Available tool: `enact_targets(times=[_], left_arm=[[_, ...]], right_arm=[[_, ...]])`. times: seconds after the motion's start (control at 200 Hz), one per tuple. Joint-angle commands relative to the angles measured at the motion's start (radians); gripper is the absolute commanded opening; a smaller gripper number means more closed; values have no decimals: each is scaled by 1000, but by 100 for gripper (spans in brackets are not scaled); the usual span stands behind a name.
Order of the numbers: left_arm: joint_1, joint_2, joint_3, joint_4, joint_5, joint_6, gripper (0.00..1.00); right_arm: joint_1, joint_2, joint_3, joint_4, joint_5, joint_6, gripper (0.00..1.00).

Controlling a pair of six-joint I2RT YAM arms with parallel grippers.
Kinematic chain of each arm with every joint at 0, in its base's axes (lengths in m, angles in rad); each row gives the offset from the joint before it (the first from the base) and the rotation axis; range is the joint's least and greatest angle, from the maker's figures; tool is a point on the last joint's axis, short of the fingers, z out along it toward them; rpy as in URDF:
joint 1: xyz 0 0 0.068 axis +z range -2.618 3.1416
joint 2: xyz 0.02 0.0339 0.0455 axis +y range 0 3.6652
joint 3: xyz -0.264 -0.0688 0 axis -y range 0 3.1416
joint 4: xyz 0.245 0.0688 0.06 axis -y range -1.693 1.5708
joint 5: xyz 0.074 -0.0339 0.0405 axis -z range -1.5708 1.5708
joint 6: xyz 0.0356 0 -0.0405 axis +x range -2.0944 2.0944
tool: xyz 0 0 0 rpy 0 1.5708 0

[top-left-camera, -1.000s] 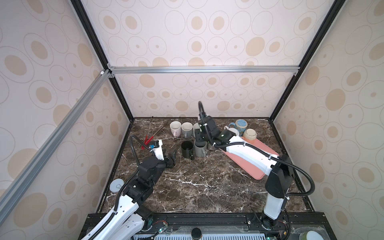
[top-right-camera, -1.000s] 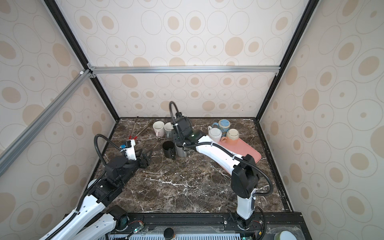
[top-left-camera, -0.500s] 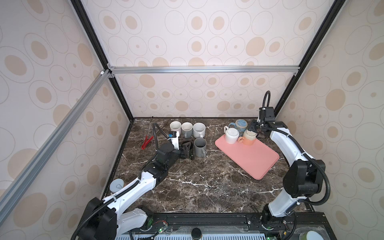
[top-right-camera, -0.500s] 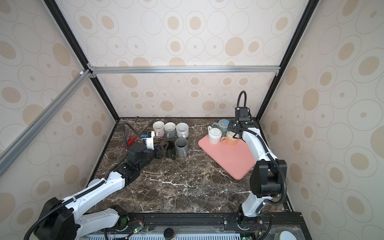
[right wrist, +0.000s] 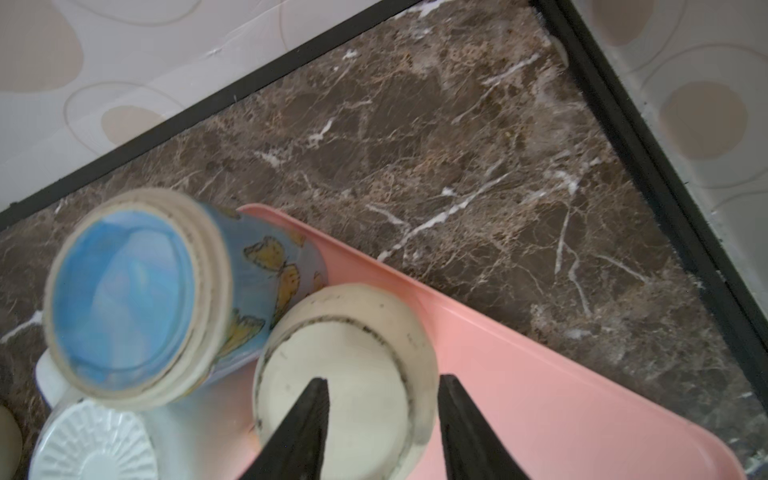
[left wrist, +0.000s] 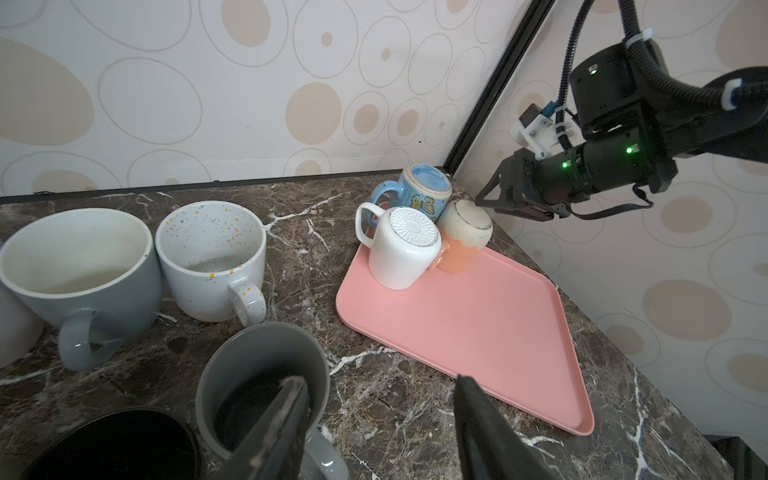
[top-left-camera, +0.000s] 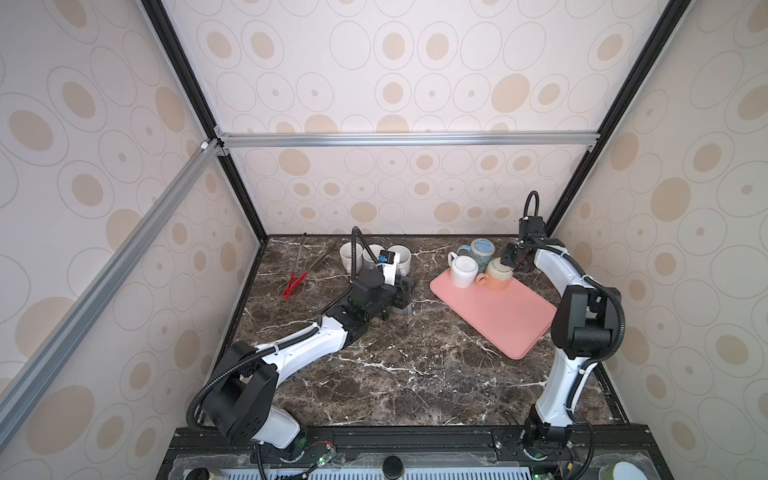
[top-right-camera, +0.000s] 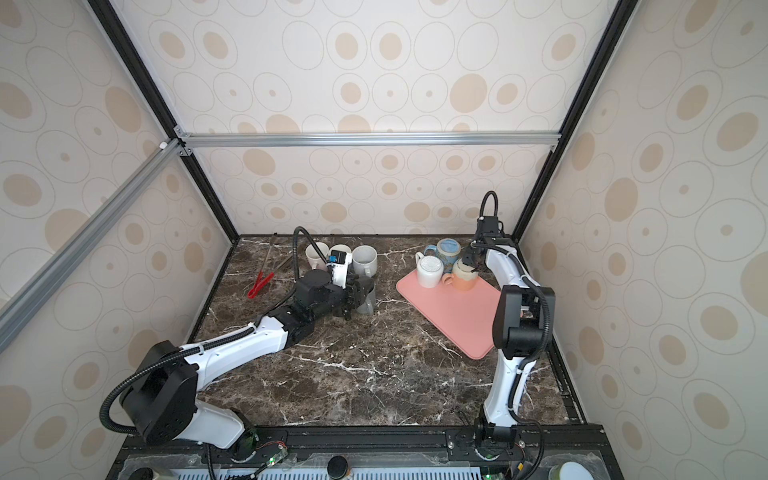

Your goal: Turn the mug right side up

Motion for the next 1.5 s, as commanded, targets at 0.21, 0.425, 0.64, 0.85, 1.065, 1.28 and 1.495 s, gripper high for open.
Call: enact_targets(times=[0.21, 0.425, 0.64, 0.85, 1.065, 1.28, 1.495], left_arm=[[-2, 63, 61, 44, 34, 16, 57], [-2, 69, 60, 47, 33, 10, 57], [-1, 52, 39, 49, 32, 4, 57], [-13, 65, 46, 36, 60, 20, 56], [-52, 113, 108, -20, 83, 98, 56], [-129, 207, 235, -167, 53, 322, 58], [-175, 335, 374, -294, 2, 488, 59]], right_arm=[[-16, 108, 144, -18, -26, -26, 46], [-17, 218, 285, -126, -53, -44, 44], [-16, 201, 238, -110, -101, -76, 32], [-14, 124, 102, -32, -198, -147, 22], [-13, 93, 46, -36, -301, -218, 14], [-12, 69, -12, -11, -451, -276, 12], [-3, 38, -90, 15, -545, -292, 11]])
